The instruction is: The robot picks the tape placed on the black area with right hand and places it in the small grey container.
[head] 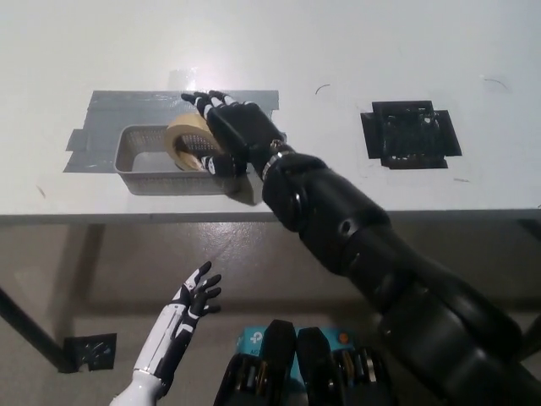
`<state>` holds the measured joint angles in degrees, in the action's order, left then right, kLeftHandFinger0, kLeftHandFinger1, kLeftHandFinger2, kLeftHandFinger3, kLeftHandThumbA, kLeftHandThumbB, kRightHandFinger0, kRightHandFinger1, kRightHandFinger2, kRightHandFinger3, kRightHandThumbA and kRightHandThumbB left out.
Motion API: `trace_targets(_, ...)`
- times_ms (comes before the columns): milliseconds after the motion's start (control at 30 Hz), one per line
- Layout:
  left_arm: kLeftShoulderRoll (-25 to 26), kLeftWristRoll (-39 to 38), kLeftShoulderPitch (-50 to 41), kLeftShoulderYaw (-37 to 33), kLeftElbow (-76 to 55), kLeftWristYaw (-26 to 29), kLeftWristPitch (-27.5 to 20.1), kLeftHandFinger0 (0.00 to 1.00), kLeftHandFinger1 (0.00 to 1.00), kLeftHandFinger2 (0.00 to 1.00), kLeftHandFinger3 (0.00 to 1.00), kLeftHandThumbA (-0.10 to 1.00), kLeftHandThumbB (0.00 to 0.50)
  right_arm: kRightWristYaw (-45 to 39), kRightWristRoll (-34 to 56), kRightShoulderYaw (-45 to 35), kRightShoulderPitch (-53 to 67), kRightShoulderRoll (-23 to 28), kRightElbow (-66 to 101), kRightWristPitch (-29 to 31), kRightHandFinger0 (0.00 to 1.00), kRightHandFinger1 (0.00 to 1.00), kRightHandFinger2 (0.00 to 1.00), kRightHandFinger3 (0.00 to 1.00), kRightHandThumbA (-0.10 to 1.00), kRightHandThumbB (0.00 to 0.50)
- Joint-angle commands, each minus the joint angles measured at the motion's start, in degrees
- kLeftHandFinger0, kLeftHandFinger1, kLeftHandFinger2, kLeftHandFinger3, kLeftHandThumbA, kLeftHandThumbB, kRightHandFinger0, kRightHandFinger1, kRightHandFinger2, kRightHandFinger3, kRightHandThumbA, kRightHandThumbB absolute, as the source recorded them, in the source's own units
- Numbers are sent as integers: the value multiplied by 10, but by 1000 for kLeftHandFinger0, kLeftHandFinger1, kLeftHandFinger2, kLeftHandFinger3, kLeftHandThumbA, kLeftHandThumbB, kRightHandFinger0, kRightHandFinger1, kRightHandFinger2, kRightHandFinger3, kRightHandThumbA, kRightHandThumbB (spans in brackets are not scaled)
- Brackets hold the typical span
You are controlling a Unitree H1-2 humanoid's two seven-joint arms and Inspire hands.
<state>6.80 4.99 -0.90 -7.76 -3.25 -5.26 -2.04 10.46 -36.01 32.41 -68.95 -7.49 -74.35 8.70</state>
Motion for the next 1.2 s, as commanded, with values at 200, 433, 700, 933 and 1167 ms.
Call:
trace_targets(200, 19, -6, 27, 7, 2, -17, -13, 851, 901, 920, 1000, 965, 81, -380, 249, -147, -44, 131, 390, -171, 1000, 1000, 1000, 1000, 883, 500)
trace_targets(433, 13, -3, 27, 9, 5, -9, -17, 867, 924, 979, 1000, 970, 90, -418, 349, -206, -1, 203, 596, -247, 1000, 1000, 1000, 1000, 1000, 500)
trace_targets(700, 17, -2, 20, 14, 8, -4, -28, 1000, 1000, 1000, 1000, 1000, 119, -282, 446, -331, 232, 236, 925, -248, 1000, 1000, 1000, 1000, 1000, 460)
trace_targets(933, 15, 5, 2, 11, 29, 2, -51, 1000, 1000, 1000, 1000, 1000, 137, -220, 487, -360, 524, 250, 1085, -168, 1000, 1000, 1000, 1000, 1000, 442)
trace_targets(1167, 4, -2, -36, 10, 31, 7, -49, 1000, 1000, 1000, 1000, 1000, 146, -199, 517, -367, 703, 216, 1064, -66, 1000, 1000, 1000, 1000, 1000, 388)
